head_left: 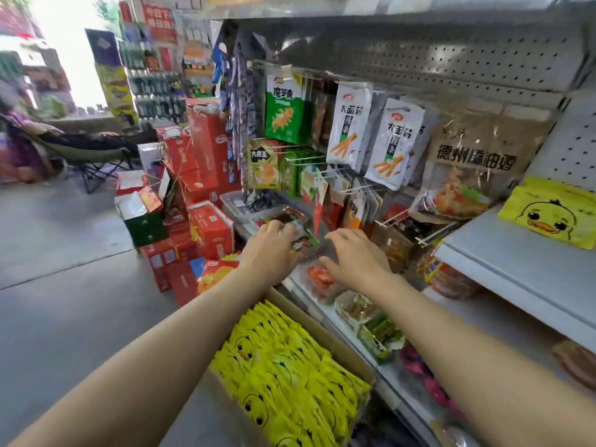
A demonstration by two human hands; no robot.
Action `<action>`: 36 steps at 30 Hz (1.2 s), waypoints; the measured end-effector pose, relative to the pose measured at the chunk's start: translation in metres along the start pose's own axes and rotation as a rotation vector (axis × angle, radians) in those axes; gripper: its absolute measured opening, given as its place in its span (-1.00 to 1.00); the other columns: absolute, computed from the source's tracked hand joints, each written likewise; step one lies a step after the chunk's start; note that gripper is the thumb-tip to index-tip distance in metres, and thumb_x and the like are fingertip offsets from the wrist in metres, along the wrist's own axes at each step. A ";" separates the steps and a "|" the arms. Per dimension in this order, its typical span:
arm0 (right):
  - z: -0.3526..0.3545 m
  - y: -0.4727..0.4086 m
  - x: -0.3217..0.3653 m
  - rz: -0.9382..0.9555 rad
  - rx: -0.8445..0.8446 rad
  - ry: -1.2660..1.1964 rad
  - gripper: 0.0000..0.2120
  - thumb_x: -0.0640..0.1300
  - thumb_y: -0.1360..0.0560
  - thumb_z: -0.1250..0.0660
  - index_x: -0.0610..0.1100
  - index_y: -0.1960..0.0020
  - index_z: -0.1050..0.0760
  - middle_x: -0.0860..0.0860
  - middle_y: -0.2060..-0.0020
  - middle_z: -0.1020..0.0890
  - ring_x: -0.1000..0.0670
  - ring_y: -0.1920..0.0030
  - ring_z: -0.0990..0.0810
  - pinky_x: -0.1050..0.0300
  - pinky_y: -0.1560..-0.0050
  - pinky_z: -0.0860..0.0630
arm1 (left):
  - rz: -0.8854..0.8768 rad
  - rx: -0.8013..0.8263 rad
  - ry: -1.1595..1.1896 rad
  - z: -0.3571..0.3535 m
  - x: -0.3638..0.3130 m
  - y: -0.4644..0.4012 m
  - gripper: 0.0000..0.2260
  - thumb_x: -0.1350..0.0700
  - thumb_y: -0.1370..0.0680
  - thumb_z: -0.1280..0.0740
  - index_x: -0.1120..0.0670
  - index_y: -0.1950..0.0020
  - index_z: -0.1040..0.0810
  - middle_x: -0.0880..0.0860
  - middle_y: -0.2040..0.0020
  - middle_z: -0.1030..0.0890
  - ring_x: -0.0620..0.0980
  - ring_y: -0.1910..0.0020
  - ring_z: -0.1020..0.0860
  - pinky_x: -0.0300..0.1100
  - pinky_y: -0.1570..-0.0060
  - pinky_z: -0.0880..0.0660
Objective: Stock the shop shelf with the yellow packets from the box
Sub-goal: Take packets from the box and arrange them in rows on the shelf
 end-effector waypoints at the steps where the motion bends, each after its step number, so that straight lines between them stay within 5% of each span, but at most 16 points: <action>1: -0.016 -0.017 0.008 -0.011 0.015 -0.002 -0.52 0.19 -0.59 -0.20 0.00 -0.43 -0.33 0.04 -0.40 -0.39 -0.06 -0.43 -0.27 -0.10 -0.30 -0.44 | 0.002 0.017 0.008 -0.010 0.019 -0.007 -0.60 -0.11 -0.55 -0.30 0.01 -0.33 -0.41 0.10 -0.28 -0.41 0.17 -0.28 -0.40 0.08 -0.12 -0.49; 12: -0.211 -0.122 0.057 -0.250 0.320 -0.146 -0.54 0.16 -0.51 -0.27 -0.10 -0.29 -0.45 -0.09 -0.26 -0.53 -0.19 -0.32 -0.43 -0.10 -0.26 -0.41 | -0.007 0.408 0.050 -0.149 0.195 -0.073 -0.58 -0.10 -0.54 -0.31 0.02 -0.36 -0.42 0.14 -0.25 -0.43 0.19 -0.26 -0.41 0.03 -0.08 -0.47; 24: -0.407 -0.078 0.054 -0.495 0.720 -0.384 -0.58 0.08 -0.52 -0.39 -0.04 -0.32 -0.49 -0.08 -0.26 -0.58 -0.14 -0.25 -0.55 0.00 -0.15 -0.53 | 0.052 0.923 0.224 -0.356 0.255 -0.013 -0.54 -0.05 -0.54 -0.38 0.04 -0.40 -0.41 0.18 -0.28 -0.48 0.19 -0.30 -0.43 0.01 -0.23 -0.40; 31: -0.462 -0.089 0.064 -0.545 0.649 -0.564 -0.55 0.04 -0.47 -0.46 -0.03 -0.31 -0.50 -0.06 -0.21 -0.63 -0.13 -0.23 -0.57 -0.02 -0.19 -0.52 | 0.092 0.894 0.295 -0.417 0.263 0.009 -0.42 -0.02 -0.47 -0.47 0.06 -0.43 -0.38 0.11 -0.37 -0.43 0.15 -0.34 -0.41 -0.03 -0.27 -0.36; 36: -0.482 -0.096 0.069 -0.528 0.641 -0.497 -0.55 0.07 -0.47 -0.46 0.02 -0.31 -0.49 0.00 -0.23 -0.60 -0.11 -0.26 -0.54 0.03 -0.15 -0.50 | -0.014 0.849 0.018 -0.428 0.266 0.013 -0.44 -0.07 -0.45 -0.45 -0.01 -0.40 -0.38 0.06 -0.32 -0.43 0.15 -0.28 -0.34 0.02 -0.21 -0.35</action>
Point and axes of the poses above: each hand's wrist, its own y-axis away from the middle knuckle, its own z-axis out of the back of the hand, x = y × z, the point moved 4 cm from there along -y, towards the middle knuckle
